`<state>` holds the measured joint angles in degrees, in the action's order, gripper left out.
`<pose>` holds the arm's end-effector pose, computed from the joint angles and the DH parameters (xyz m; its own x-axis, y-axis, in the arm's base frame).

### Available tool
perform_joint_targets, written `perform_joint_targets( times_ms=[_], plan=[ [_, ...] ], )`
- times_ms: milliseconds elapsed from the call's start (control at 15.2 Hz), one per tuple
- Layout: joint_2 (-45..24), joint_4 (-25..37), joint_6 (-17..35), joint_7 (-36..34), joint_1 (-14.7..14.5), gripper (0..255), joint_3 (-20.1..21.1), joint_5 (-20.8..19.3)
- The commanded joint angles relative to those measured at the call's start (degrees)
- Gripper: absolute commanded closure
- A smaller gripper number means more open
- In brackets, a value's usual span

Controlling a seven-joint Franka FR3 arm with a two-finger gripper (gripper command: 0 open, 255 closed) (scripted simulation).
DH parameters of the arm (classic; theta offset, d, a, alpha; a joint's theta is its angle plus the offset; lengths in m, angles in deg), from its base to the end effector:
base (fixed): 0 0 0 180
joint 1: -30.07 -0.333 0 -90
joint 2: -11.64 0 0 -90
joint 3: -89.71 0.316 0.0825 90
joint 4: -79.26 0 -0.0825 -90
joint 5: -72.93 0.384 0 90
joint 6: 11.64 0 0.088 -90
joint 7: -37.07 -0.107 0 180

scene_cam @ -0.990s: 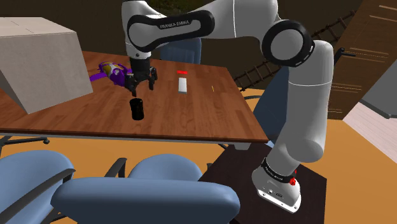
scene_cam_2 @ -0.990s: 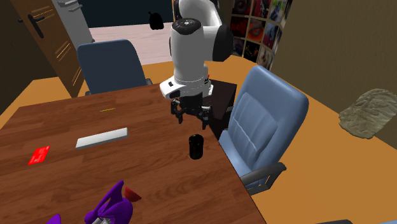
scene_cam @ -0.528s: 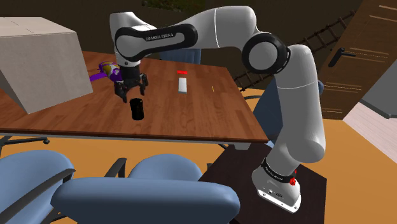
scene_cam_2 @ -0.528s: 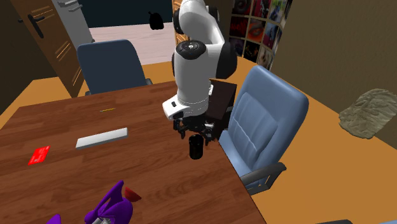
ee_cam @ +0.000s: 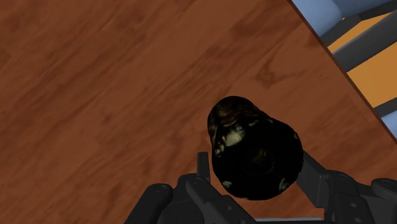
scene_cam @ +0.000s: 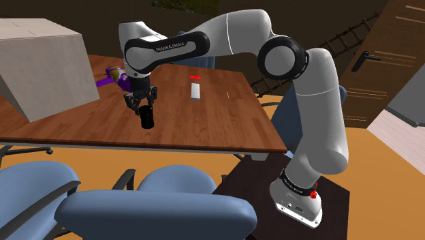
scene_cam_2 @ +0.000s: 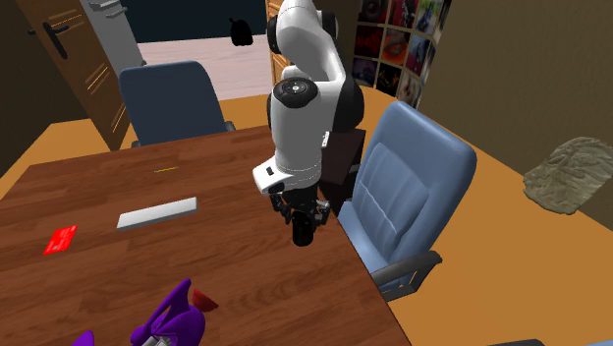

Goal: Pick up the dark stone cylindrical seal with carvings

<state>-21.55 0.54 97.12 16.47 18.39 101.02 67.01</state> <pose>0.6673 0.2451 0.3795 0.9978 0.0479 -0.0450 0.0481 -0.9988 0.0048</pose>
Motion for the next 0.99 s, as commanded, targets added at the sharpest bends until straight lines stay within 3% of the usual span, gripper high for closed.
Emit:
perform_joint_targets(
  times_ms=[0, 396, 924],
  plan=[
    [-0.03, -0.11, 0.06, -0.02, -0.01, 255, 0.01, 0.01],
    [0.0, -0.14, 0.06, 0.02, 0.02, 255, 0.0, 0.01],
    [1.15, 4.23, -5.43, 0.22, -0.12, 255, 0.18, 0.3]
  ],
)
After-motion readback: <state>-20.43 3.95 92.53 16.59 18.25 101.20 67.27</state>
